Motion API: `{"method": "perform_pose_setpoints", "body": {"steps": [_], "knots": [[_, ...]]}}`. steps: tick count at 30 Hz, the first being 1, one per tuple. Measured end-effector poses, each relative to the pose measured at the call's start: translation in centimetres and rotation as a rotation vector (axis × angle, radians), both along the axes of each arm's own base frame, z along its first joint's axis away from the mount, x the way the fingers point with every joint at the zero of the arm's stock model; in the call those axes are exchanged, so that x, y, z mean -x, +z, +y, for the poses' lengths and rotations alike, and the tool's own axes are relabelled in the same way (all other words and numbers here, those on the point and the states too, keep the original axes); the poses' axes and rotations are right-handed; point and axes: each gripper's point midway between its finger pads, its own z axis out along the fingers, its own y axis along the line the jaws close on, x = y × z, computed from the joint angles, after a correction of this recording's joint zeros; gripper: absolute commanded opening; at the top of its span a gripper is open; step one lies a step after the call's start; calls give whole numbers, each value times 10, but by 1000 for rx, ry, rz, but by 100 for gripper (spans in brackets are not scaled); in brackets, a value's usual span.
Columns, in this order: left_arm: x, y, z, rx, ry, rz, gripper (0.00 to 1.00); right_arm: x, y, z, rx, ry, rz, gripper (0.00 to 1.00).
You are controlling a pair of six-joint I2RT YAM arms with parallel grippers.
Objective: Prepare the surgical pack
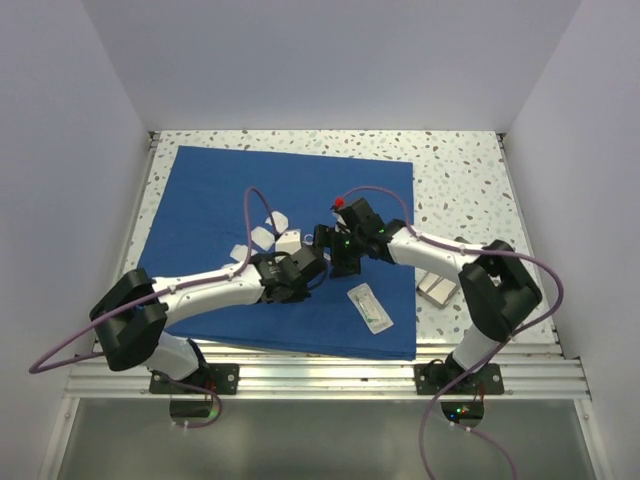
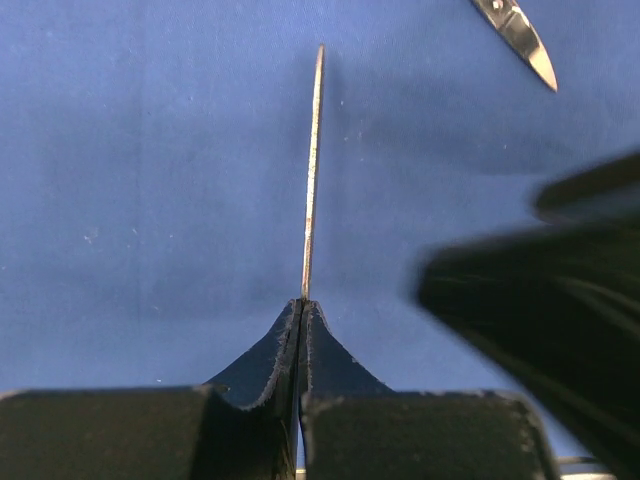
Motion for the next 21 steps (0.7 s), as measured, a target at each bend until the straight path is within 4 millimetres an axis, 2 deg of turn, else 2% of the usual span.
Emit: {"method": "perform_pose_setpoints", "body": {"steps": [5,9,15,21], "knots": [[4,1,1,34,-25,-11,0,2,-6,35,-28,7,32,81],[5,11,1,70,-29,-33,0,9,-16,45,-21,-3,67,78],[4,25,-1,106,-38,-61,0,9,-17,55,-37,-30,72,69],[4,28,-5,129,-57,-67,0,13,-25,64,-44,-37,94,45]]}}
